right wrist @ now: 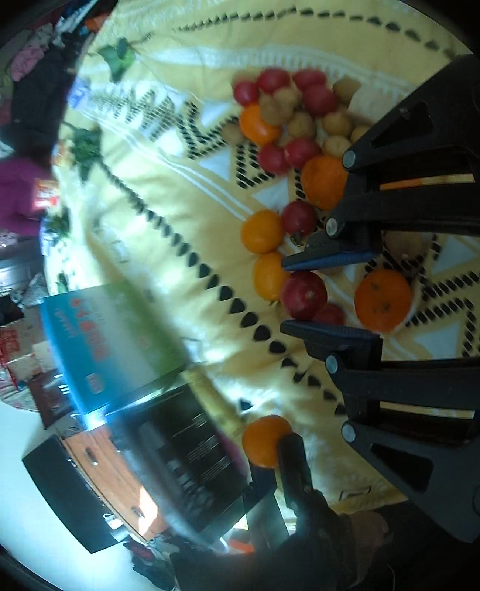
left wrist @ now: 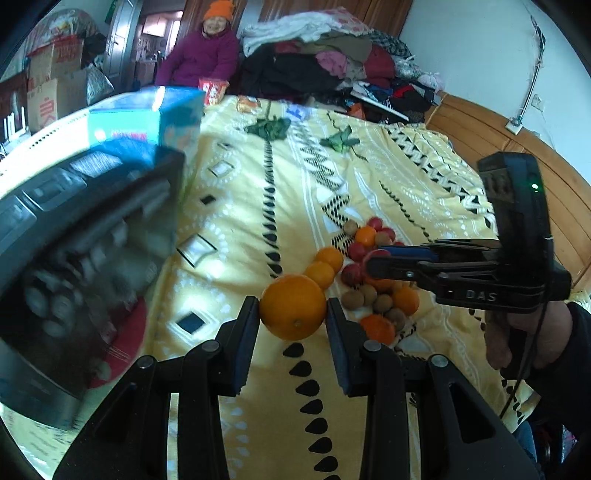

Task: Organize fruits
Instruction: 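Carry the orange with the left tool into the steel bowl while the right tool drops the tomato there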

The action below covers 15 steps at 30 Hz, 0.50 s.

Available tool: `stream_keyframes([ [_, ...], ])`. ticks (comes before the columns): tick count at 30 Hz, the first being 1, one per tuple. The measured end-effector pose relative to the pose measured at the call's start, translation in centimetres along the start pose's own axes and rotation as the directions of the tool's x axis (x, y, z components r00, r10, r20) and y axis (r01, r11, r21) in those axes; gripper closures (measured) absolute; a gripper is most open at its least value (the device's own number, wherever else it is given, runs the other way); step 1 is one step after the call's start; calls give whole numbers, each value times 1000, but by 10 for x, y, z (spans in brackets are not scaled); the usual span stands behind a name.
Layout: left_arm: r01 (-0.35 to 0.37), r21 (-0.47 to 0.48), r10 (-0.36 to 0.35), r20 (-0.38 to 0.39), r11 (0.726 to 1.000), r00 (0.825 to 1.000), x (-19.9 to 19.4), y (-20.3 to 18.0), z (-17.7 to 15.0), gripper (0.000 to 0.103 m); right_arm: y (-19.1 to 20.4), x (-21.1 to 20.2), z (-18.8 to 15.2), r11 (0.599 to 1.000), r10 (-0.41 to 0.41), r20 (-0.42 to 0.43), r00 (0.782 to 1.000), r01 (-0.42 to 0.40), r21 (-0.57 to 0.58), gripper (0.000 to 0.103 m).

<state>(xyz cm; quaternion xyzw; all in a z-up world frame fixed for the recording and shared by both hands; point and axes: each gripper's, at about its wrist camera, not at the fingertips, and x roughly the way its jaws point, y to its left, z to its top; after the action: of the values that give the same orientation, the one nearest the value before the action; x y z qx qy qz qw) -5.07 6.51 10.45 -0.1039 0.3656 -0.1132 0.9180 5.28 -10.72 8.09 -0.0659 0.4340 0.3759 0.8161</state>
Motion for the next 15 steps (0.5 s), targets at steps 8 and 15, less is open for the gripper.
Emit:
stream_keyframes([
  [8,-101,-44,108,194,994,975,-87,36,39,66,62,-54,60,998,-5,164,986,14,-54,76],
  [15,-312,-215,362,255,926,897,-170,132,46,66,169,-38,131,978,126,205,971,-88,-187,76],
])
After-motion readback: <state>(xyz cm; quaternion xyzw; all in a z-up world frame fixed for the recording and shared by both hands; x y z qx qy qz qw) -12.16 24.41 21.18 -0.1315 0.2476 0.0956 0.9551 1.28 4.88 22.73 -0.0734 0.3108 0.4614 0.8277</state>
